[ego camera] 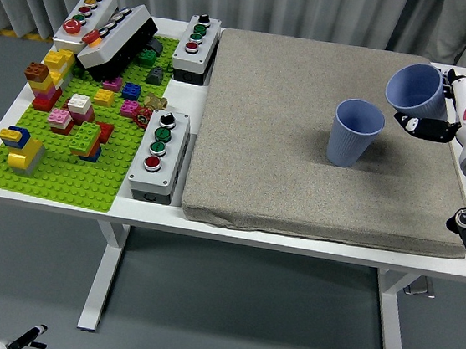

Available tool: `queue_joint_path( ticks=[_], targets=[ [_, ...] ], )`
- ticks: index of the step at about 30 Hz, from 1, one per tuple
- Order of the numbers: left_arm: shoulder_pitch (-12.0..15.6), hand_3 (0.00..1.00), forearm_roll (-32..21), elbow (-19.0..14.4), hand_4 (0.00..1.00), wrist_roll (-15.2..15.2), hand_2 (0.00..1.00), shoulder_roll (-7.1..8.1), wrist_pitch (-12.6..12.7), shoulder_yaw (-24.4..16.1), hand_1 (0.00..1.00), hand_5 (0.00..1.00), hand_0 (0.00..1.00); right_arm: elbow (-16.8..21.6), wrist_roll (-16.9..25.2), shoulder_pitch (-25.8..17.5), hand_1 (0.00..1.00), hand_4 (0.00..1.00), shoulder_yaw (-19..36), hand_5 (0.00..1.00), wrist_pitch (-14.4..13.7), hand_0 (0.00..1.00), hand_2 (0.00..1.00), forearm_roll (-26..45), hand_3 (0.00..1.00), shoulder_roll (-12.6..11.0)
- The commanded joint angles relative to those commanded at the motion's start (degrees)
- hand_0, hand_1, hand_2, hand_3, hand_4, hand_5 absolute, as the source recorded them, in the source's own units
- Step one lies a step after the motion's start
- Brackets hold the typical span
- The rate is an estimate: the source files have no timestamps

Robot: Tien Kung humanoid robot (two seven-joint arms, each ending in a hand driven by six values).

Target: Pick cup pour cup place

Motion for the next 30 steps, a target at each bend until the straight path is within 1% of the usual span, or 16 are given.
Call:
queue_joint_path(
  ticks=[1,9,23,30],
  targets=[
    [-0.03,0.773,0.03,0.00,0.639,0.00,0.861,0.01,0.00,-0.03,0.853,0.956,0.871,0.16,-0.05,0.03,0.684,0.809,-0.15,0.222,-0.02,0.822,0.586,-0.09,0.707,0.02],
    [-0.10,0.772,0.11,0.00,0.639,0.02,0.861,0.06,0.03,-0.15,0.853,0.954,0.871,1.19,-0.78,-0.04,0.685,0.803,-1.12,0.216,-0.21,0.821,0.586,-1.88,0.707,0.16],
    [-0.18,0.773,0.15,0.00,0.639,0.02,0.861,0.12,0.06,-0.18,0.854,0.954,0.871,2.09,-3.85,-0.26,0.685,0.795,-1.62,0.207,0.54,0.827,0.586,-11.00,0.705,0.55],
    [-0.10,0.773,0.26,0.00,0.639,0.05,0.861,0.14,0.07,-0.27,0.853,0.953,0.871,2.67,-5.14,-0.24,0.685,0.795,-2.43,0.207,0.11,0.826,0.585,-12.74,0.705,0.80]
  ],
)
